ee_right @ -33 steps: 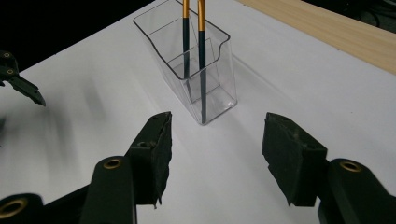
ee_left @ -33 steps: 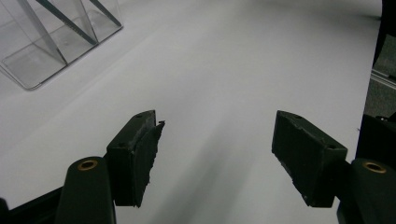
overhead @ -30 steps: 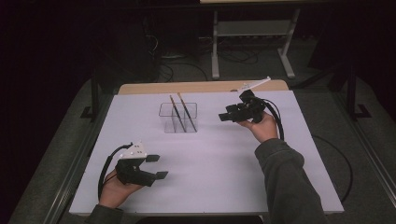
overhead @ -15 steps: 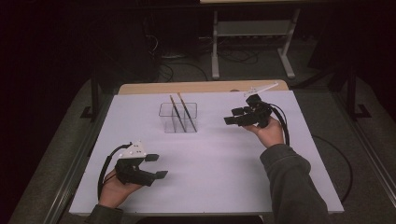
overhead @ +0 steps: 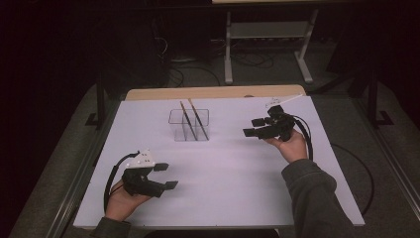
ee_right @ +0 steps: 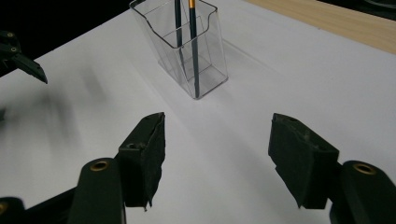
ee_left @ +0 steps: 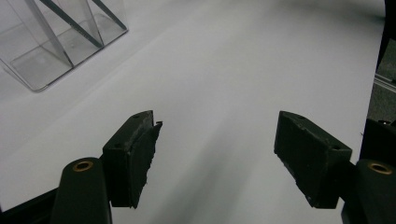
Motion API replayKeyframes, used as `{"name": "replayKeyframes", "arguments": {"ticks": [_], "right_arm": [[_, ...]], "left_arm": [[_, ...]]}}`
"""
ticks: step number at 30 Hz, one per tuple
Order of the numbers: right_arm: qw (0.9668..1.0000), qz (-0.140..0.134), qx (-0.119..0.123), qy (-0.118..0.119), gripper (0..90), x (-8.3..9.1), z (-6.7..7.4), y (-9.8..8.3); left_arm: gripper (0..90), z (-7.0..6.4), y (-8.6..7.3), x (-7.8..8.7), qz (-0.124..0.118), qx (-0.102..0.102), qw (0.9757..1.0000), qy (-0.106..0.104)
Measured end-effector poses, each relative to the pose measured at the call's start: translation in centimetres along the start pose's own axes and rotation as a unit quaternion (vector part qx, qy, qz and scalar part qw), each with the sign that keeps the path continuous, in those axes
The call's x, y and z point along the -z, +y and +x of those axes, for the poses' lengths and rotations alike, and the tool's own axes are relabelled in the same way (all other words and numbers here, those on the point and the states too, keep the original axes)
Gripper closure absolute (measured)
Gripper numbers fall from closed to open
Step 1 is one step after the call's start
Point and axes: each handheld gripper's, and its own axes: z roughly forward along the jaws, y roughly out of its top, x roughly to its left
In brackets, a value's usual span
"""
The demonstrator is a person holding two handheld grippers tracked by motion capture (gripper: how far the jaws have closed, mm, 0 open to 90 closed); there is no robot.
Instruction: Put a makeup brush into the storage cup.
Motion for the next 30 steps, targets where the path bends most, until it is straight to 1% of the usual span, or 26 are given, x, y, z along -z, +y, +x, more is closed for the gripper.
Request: {"name": "replayKeyframes", "arguments": {"ticks": [1, 3, 4, 6, 9, 10, 12, 14, 16, 17, 19, 20, 21, 22, 26, 28, 30], "right_arm": [[1.0, -0.003, 0.0, 0.0, 35.0, 0.1, 0.0, -0.2], [1.0, -0.004, -0.001, 0.0, 34.2, 0.3, -0.1, -0.5], [1.0, -0.004, -0.003, -0.001, 34.0, 0.3, -0.1, -0.6], [1.0, -0.004, -0.005, -0.003, 33.6, 0.6, -0.1, -0.9], [1.0, -0.006, -0.004, -0.004, 33.0, 0.7, -0.2, -1.2], [0.9999, -0.004, -0.01, -0.003, 32.3, 0.9, -0.2, -1.3], [0.9999, -0.006, -0.009, -0.002, 32.1, 1.0, -0.1, -1.5], [0.9999, -0.008, -0.004, -0.004, 32.1, 1.1, 0.0, -1.7], [1.0, -0.009, -0.003, -0.002, 31.9, 1.1, 0.1, -1.9], [0.9999, -0.01, -0.002, -0.004, 31.4, 1.1, 0.2, -2.1], [0.9999, -0.016, -0.001, -0.003, 31.0, 1.1, 0.2, -2.4], [0.9999, -0.014, -0.002, -0.004, 31.1, 1.1, 0.2, -2.6], [0.9999, -0.013, -0.004, -0.008, 31.1, 1.2, 0.3, -2.7], [0.9998, -0.016, 0.001, -0.009, 31.0, 1.2, 0.3, -2.9], [0.9997, -0.021, -0.002, -0.01, 30.3, 1.3, 0.4, -3.5], [0.9998, -0.015, -0.007, -0.01, 29.2, 1.3, 0.5, -3.8], [0.9997, -0.02, 0.001, -0.014, 29.1, 1.4, 0.6, -4.1]], "left_arm": [[28.7, 0.0, 0.0, 0.0, 0.0, 0.0, 1.0, 0.0], [28.4, 0.0, -0.1, 0.0, -0.006, 0.007, 1.0, -0.001], [28.3, 0.1, -0.1, 0.1, -0.005, 0.006, 1.0, -0.001], [28.1, 0.1, -0.1, 0.2, -0.01, 0.012, 0.9999, -0.001], [27.5, 0.2, -0.1, 0.3, -0.01, 0.012, 0.9999, -0.004], [27.3, 0.2, -0.1, 0.3, -0.012, 0.014, 0.9998, -0.005], [26.9, 0.3, -0.1, 0.3, -0.016, 0.016, 0.9997, -0.004], [26.6, 0.3, -0.1, 0.4, -0.019, 0.013, 0.9997, -0.003], [26.3, 0.3, -0.1, 0.5, -0.023, 0.017, 0.9996, -0.001], [26.0, 0.4, -0.1, 0.6, -0.024, 0.014, 0.9996, 0.001], [25.6, 0.4, 0.0, 0.6, -0.029, 0.018, 0.9994, 0.002], [25.5, 0.5, 0.0, 0.7, -0.027, 0.009, 0.9996, 0.004], [25.4, 0.6, 0.0, 0.7, -0.026, 0.012, 0.9996, 0.005], [25.2, 0.5, 0.0, 0.7, -0.029, 0.017, 0.9994, 0.005], [24.5, 0.6, 0.1, 0.7, -0.033, 0.016, 0.9993, 0.008], [24.4, 0.6, 0.1, 0.7, -0.033, 0.016, 0.9993, 0.01], [24.0, 0.6, 0.1, 0.7, -0.033, 0.015, 0.9993, 0.012]]}}
